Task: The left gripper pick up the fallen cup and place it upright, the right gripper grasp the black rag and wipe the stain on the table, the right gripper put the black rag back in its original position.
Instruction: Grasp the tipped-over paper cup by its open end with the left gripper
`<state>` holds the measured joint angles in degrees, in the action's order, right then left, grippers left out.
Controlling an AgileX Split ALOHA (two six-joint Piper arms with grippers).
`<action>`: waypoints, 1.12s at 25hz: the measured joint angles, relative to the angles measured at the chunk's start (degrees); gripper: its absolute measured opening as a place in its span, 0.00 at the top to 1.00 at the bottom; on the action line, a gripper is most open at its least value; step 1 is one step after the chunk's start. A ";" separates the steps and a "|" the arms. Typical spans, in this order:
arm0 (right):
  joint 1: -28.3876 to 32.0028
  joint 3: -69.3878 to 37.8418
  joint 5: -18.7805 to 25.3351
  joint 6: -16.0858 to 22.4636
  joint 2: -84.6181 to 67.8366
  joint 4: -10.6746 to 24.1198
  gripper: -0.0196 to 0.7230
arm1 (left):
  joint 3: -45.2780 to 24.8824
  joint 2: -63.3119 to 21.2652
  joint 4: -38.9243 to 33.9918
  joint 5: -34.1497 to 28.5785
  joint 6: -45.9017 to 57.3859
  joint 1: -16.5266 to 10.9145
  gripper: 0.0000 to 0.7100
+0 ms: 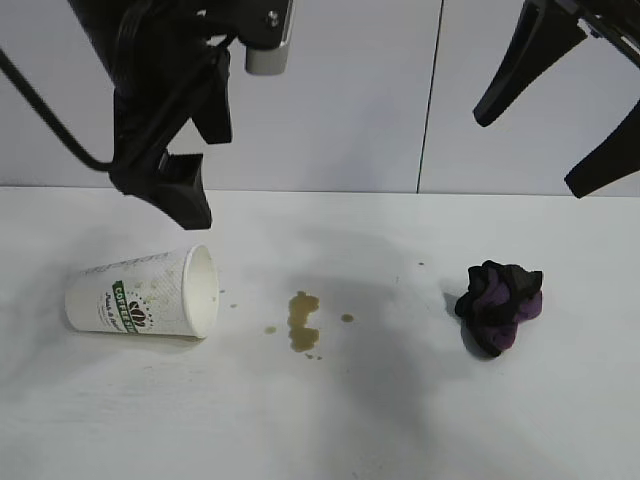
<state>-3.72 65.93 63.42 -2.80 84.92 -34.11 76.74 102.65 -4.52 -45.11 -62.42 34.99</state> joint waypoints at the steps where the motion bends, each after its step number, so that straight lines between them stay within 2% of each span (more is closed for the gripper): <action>1: 0.00 0.00 0.00 0.00 0.00 0.00 0.24 | -1.52 0.00 -1.01 0.78 -0.47 0.00 0.07; 7: 0.00 0.00 0.00 0.00 0.00 -0.05 0.24 | -6.32 0.60 -5.55 3.70 -0.20 0.00 0.07; 16: 0.00 0.00 0.00 -0.05 0.00 -0.01 0.24 | -6.32 7.74 -6.94 6.09 2.49 0.00 0.07; 28: 0.04 0.00 0.00 -0.05 0.00 -0.01 0.24 | -5.54 12.01 -16.30 8.10 2.90 -0.07 0.07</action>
<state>-3.68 65.93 63.42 -2.86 84.92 -34.12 71.20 114.66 -20.82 -37.01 -59.53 34.92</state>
